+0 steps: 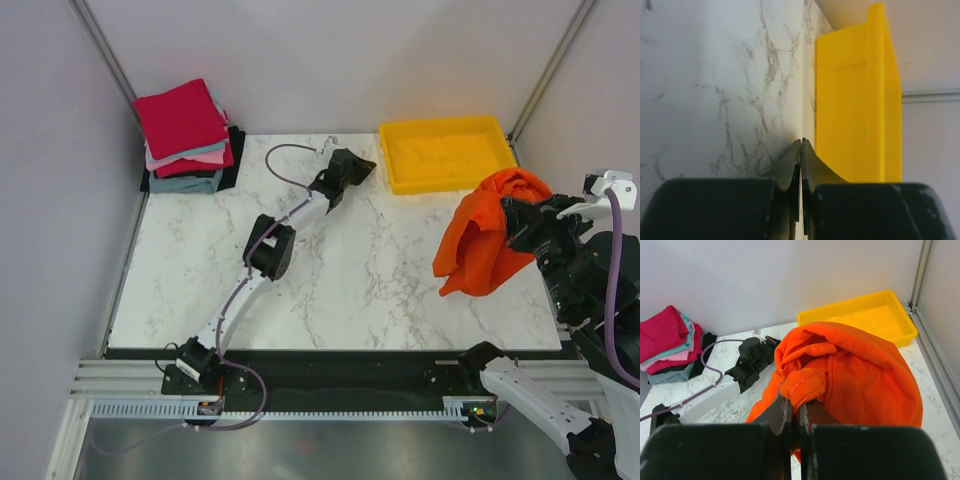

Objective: Fold and stack the t-shirts

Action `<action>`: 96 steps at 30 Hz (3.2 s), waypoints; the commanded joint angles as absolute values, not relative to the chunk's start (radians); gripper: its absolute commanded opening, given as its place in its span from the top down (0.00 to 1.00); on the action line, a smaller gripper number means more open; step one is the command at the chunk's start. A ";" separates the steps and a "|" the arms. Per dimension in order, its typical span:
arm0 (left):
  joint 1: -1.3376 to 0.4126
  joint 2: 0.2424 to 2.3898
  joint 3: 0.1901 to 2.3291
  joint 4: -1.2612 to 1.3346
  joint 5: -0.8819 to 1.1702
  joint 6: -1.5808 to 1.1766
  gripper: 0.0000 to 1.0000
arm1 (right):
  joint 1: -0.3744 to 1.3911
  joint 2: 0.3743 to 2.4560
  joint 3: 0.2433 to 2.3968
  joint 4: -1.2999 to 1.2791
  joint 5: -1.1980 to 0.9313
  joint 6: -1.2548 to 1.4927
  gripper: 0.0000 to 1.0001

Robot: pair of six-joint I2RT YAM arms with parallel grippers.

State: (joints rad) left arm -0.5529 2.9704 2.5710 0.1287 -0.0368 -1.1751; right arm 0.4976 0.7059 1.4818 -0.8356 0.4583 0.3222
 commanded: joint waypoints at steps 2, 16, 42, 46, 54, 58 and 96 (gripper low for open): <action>-0.632 3.022 2.637 0.288 -0.130 -1.281 0.95 | 0.499 0.696 1.499 -0.815 0.486 0.319 1.00; -0.663 2.922 2.649 0.459 -0.206 -1.155 0.00 | 0.499 0.673 1.480 -0.844 0.396 0.429 1.00; -0.264 1.544 1.438 -0.127 0.306 -0.574 0.00 | 0.499 1.232 1.876 -0.818 -0.085 0.508 1.00; -0.155 1.242 1.321 -0.274 0.281 -0.482 0.00 | 0.500 1.575 2.454 -0.859 -0.256 0.528 1.00; -0.069 0.925 1.269 -0.515 0.223 -0.240 0.00 | 0.505 1.132 1.577 -0.191 -0.176 0.593 0.02; -0.067 0.844 1.192 -0.584 0.183 -0.262 0.00 | 0.514 0.909 1.015 -0.193 -0.008 0.633 0.02; -1.003 1.696 1.043 -0.291 -0.193 -0.517 0.19 | 0.512 0.907 0.733 -0.371 0.239 0.563 0.02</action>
